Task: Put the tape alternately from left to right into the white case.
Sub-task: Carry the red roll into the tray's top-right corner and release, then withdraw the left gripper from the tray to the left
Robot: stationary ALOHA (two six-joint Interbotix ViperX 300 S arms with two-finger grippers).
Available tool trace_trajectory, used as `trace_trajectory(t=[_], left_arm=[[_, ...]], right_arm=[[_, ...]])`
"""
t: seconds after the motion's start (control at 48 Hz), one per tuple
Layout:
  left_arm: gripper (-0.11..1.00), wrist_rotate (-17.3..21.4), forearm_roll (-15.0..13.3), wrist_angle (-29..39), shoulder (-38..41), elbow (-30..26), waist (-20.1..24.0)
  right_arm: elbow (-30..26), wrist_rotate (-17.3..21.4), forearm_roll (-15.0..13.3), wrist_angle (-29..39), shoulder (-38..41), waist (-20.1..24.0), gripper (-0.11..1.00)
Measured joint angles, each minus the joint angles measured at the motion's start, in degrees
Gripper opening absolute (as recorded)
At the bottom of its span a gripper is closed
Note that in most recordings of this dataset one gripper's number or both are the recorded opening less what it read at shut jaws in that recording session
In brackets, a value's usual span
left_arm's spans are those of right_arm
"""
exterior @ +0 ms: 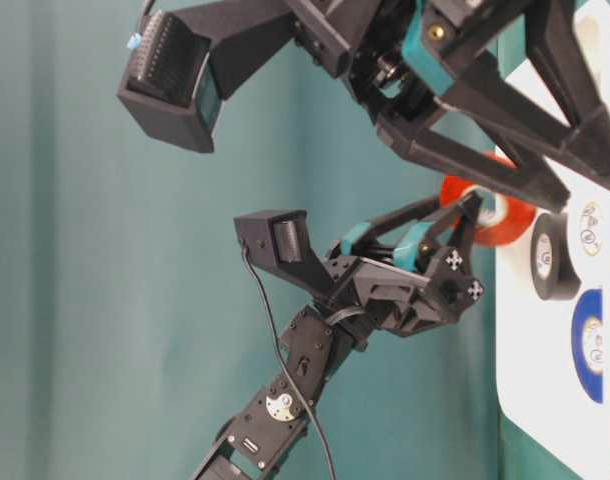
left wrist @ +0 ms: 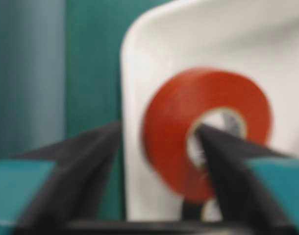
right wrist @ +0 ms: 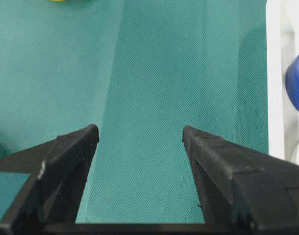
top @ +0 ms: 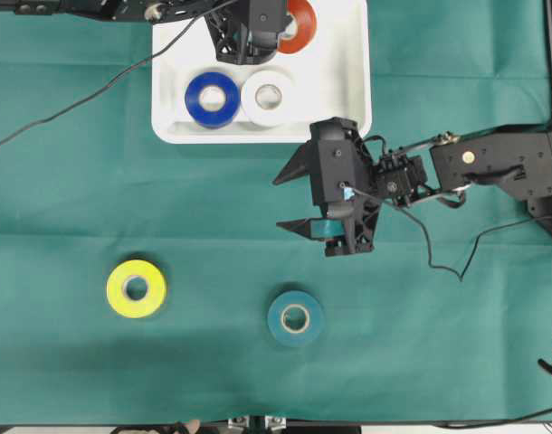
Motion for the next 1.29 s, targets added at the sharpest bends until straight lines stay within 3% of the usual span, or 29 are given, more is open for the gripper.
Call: trace_trajectory(t=[0.146, 0.188, 1.292], left_arm=[[0.69, 0.1, -0.1, -0.2, 0.0, 0.5, -0.2], [0.77, 0.0, -0.1, -0.3, 0.0, 0.8, -0.2], [0.74, -0.4, 0.0, 1.0, -3.1, 5.4, -0.5]], right_arm=[[0.0, 0.0, -0.1, 0.0, 0.1, 0.0, 0.76], [0.0, 0.0, -0.1, 0.0, 0.1, 0.0, 0.76], [0.0, 0.0, -0.1, 0.0, 0.0, 0.0, 0.76]])
